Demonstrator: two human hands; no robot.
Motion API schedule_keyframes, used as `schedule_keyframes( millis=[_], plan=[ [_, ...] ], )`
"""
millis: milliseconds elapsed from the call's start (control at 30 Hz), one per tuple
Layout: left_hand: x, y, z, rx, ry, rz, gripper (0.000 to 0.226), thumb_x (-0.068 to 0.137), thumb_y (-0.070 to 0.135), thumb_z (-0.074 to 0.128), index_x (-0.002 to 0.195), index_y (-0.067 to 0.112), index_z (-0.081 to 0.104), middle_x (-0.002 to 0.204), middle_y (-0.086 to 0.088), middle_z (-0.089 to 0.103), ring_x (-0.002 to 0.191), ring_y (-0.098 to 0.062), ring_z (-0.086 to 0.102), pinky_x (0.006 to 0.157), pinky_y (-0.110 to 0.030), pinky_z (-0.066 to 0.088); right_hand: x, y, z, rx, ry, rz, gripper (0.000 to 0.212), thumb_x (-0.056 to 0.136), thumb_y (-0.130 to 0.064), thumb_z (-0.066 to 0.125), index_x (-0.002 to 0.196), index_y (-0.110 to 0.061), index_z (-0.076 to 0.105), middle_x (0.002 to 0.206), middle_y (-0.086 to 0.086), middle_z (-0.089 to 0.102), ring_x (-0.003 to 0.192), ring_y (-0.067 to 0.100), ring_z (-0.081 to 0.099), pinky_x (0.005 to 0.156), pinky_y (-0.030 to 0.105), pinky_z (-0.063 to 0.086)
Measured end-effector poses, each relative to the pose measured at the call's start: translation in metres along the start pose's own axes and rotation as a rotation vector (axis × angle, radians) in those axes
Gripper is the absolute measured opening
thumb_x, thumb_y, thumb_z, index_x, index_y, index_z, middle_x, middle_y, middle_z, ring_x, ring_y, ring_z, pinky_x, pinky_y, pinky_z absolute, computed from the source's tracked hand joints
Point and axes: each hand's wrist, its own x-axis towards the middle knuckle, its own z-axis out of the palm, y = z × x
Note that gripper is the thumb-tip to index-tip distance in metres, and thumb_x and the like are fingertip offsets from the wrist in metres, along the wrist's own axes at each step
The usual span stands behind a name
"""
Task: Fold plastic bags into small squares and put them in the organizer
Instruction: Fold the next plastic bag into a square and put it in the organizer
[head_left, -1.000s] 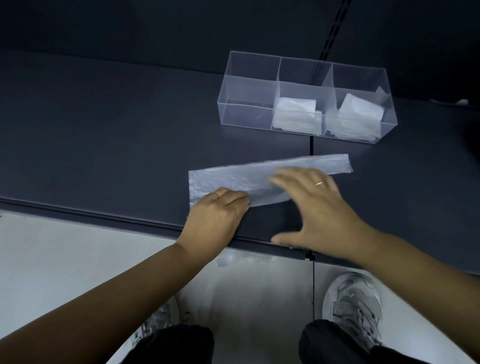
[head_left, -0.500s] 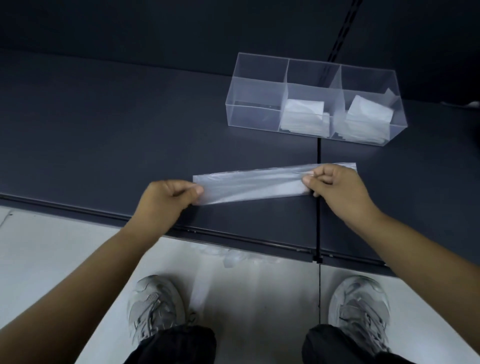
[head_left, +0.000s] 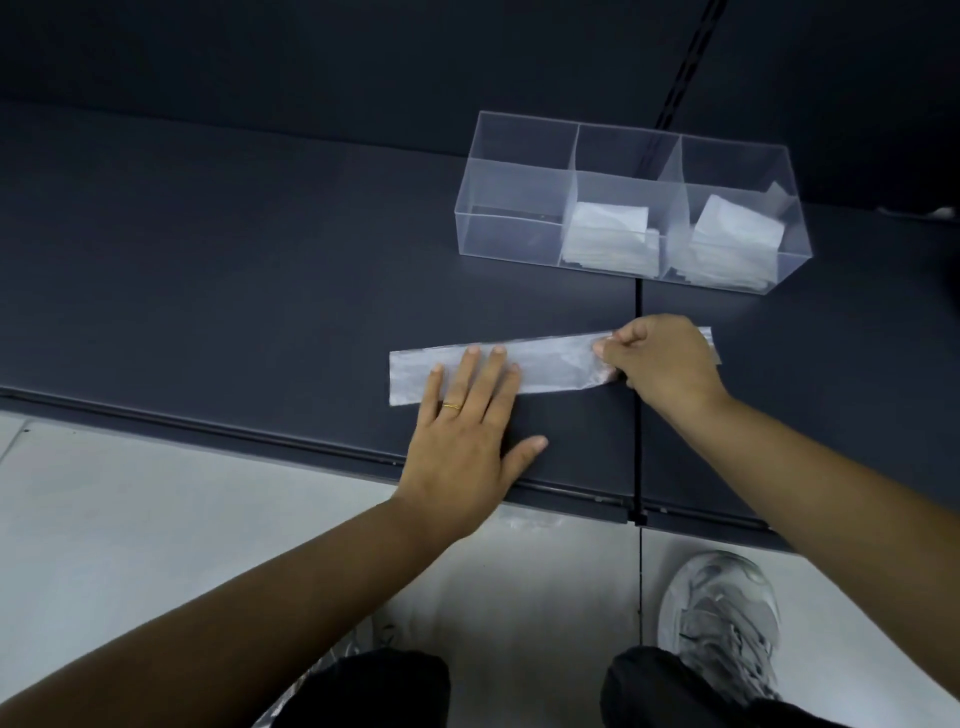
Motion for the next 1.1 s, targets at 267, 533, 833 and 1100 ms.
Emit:
schedule_keyframes(
  millis=[267,533,833,1100],
  plan=[
    [0.004,-0.008,0.018,0.141,-0.099,-0.061,0.075,0.084,0.070,-0.011,0.146,0.027,-0.018,0.160,0.002,-0.014,0.147,-0.024,-0.015,0.115,-0.056,-0.008,-0.035,-0.015,0.021,-0.383,0.054,-0.649,0.044,0.089,-0.018,0.058,0.132,-0.015,0.052,0.135,0.009,0.050,0.125,0.028,0.045,0.106,0.040,0.032],
    [0.005,-0.007,0.014,0.132,-0.112,-0.045,0.081,0.086,0.071,-0.003,0.153,0.025,0.008,0.161,0.000,0.007,0.148,-0.027,0.001,0.113,-0.065,0.005,-0.025,0.045,-0.005,-0.793,-0.296,-0.542,0.090,0.079,-0.072,-0.004,0.151,-0.019,-0.013,0.157,-0.005,-0.022,0.142,0.006,-0.026,0.116,0.027,-0.017],
    [0.005,-0.006,0.013,0.137,-0.105,-0.035,0.080,0.090,0.068,0.002,0.151,0.021,0.023,0.158,-0.004,0.023,0.146,-0.030,0.017,0.111,-0.066,0.014,0.005,0.078,-0.071,-0.362,-0.015,-0.309,0.045,0.100,-0.029,0.042,0.141,-0.009,0.045,0.150,0.006,0.039,0.139,0.023,0.031,0.116,0.033,0.019],
    [0.006,-0.008,0.008,0.115,-0.108,-0.011,0.080,0.090,0.069,0.007,0.151,0.020,0.026,0.158,-0.004,0.023,0.146,-0.029,0.017,0.110,-0.067,0.016,0.031,0.060,-0.069,-0.295,-0.048,-0.280,0.007,0.085,-0.020,0.070,0.083,-0.015,0.066,0.099,-0.002,0.050,0.103,0.013,0.044,0.099,0.034,0.037]
  ],
)
